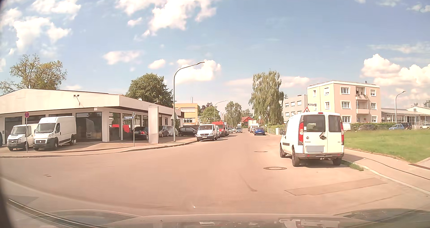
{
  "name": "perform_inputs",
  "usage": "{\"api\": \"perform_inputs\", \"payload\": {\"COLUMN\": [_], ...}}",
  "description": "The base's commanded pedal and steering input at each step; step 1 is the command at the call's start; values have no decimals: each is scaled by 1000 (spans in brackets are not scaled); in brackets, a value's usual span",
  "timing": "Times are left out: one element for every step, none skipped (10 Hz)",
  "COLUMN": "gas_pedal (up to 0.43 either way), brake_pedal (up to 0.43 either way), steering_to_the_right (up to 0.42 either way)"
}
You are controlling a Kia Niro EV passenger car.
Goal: Follow the waypoints while adhering to traffic rules and regulations
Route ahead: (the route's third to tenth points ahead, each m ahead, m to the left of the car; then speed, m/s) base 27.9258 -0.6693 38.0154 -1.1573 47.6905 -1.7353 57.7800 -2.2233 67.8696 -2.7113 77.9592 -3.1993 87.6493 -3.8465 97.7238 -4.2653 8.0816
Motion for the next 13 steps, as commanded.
{"api": "perform_inputs", "payload": {"gas_pedal": [0, 0, 0, 0, 0, 0, 0, 0, 0, 0, 0, 0, 0], "brake_pedal": [18, 18, 18, 18, 18, 18, 18, 18, 18, 18, 18, 18, 18], "steering_to_the_right": [5, 5, 7, 12, 19, 25, 25, 27, 34, 40, 43, 43, 43]}}
